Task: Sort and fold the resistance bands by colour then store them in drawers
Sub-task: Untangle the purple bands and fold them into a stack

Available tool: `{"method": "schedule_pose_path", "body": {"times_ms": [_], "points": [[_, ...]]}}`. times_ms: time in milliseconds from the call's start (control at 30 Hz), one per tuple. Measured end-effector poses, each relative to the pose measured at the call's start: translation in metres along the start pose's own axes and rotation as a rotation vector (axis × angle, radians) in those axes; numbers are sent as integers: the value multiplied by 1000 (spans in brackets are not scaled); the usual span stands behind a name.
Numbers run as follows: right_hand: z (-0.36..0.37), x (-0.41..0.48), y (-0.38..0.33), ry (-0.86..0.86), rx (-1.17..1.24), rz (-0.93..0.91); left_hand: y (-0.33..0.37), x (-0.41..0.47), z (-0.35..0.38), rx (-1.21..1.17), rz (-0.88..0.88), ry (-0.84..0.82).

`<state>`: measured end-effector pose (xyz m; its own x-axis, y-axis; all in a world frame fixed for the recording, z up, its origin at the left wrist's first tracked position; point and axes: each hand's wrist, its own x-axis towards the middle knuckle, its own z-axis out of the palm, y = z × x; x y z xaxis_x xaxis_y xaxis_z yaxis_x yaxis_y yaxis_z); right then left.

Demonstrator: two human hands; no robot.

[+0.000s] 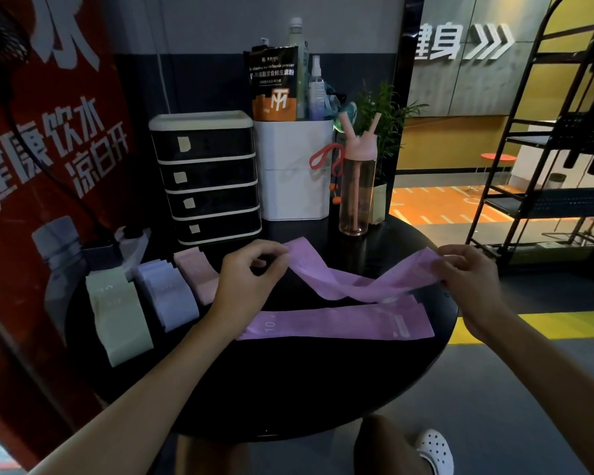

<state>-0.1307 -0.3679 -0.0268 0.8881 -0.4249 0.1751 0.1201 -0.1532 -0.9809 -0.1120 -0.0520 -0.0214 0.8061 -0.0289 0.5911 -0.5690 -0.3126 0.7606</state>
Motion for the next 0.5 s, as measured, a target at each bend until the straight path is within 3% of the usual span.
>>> {"method": "schedule_pose_path", "body": {"times_ms": [200,500], "points": [[-3,-3,1,-73,50,24,2,3,-3,-219,-213,265],[0,-6,-5,-64,111,46,1,3,-4,-445,-362,407]]}}
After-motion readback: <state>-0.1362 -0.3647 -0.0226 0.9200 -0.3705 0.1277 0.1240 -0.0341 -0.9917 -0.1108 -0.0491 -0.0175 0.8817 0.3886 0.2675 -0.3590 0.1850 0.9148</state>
